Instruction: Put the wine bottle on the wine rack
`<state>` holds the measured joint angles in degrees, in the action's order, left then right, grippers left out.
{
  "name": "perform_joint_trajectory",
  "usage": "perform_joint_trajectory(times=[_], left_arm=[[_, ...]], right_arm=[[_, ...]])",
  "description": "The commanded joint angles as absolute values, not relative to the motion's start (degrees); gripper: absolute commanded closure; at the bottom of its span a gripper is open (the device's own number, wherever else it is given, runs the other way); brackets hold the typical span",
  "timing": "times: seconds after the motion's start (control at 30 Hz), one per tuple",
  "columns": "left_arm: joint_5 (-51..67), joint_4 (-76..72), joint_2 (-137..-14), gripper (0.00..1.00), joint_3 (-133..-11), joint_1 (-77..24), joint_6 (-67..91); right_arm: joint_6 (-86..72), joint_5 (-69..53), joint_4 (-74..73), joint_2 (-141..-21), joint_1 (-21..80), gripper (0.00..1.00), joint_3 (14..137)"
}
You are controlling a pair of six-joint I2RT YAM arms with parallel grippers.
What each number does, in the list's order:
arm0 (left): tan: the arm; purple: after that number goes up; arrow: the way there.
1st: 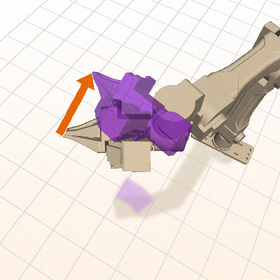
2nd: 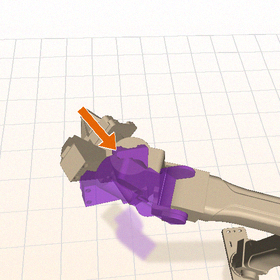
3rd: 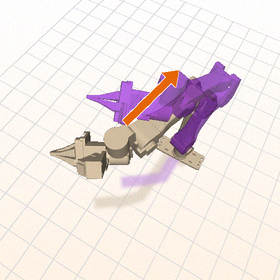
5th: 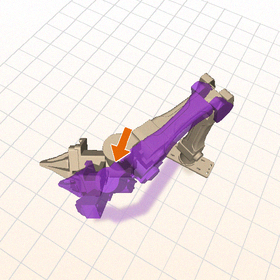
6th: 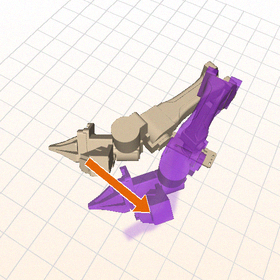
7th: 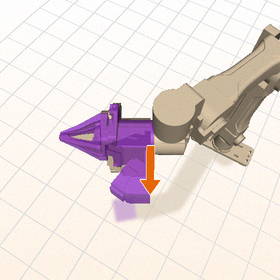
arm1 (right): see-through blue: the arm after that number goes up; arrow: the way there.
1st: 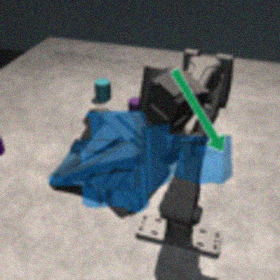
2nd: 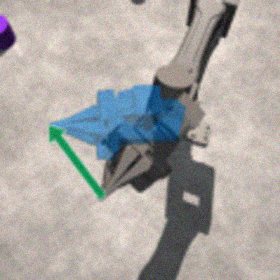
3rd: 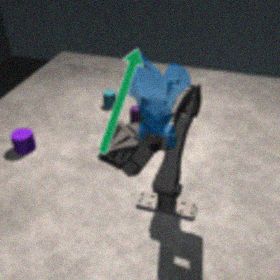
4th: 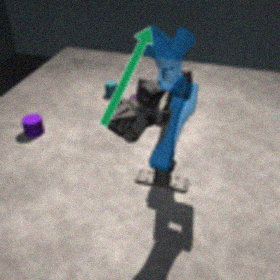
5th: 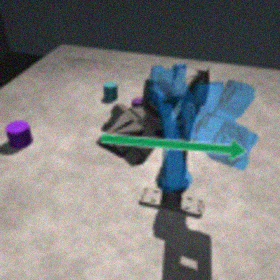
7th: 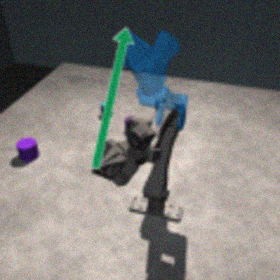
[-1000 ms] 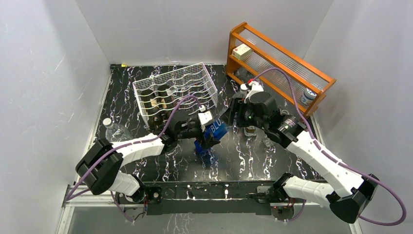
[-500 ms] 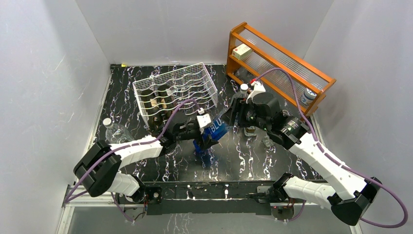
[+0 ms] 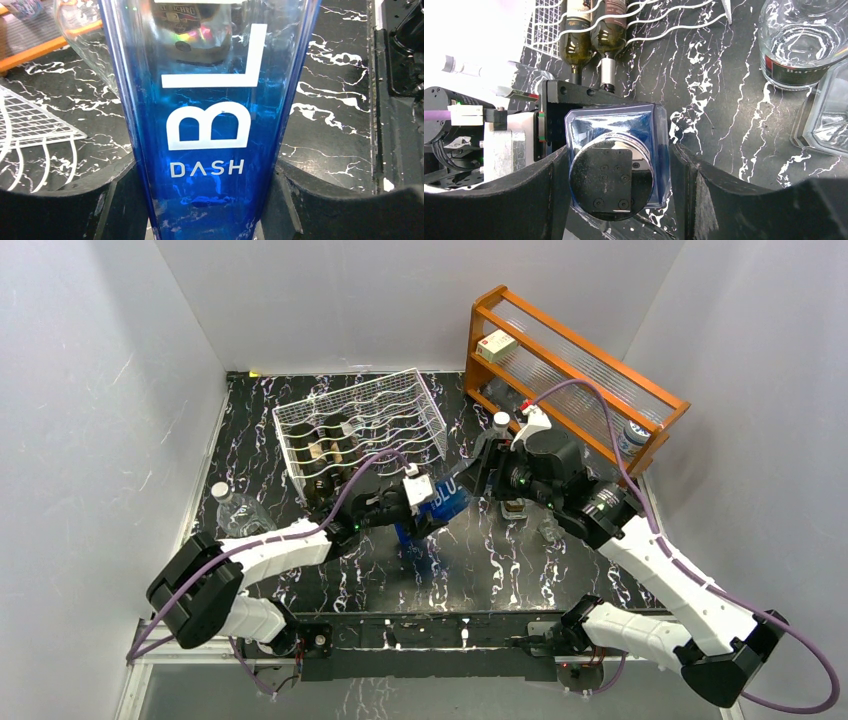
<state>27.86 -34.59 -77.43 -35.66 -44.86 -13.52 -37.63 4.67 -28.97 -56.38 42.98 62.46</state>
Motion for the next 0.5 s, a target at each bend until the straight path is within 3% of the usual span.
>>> perform_joint_trajectory(times=[0.0,0.07,0.17,0.33,0.47], left_arm=[[25.42,-37.78,-71.9,1.0,-37.65,-45.0,-19.54],[22.98,-37.07,-70.03,1.0,-38.34,-45.0,-23.78],[19.58,-34.22,-67.59,1.0,-40.17,-45.0,-31.81],[15.83,-29.96,-63.89,1.0,-43.67,-45.0,-43.93],[13.94,-28.36,-61.71,1.0,-45.1,-44.98,-51.33]], right_arm=[[-36.79,1.79,-19.81,-52.55,43.22,0.39,67.3],[-34.15,1.0,-21.3,-52.11,43.24,0.27,67.49],[-30.53,0.48,-23.76,-51.36,43.23,0.16,67.91],[-24.62,0.33,-26.75,-49.5,43.16,0.06,69.32],[-20.39,-1.52,-28.3,-48.65,43.16,0.04,72.08]])
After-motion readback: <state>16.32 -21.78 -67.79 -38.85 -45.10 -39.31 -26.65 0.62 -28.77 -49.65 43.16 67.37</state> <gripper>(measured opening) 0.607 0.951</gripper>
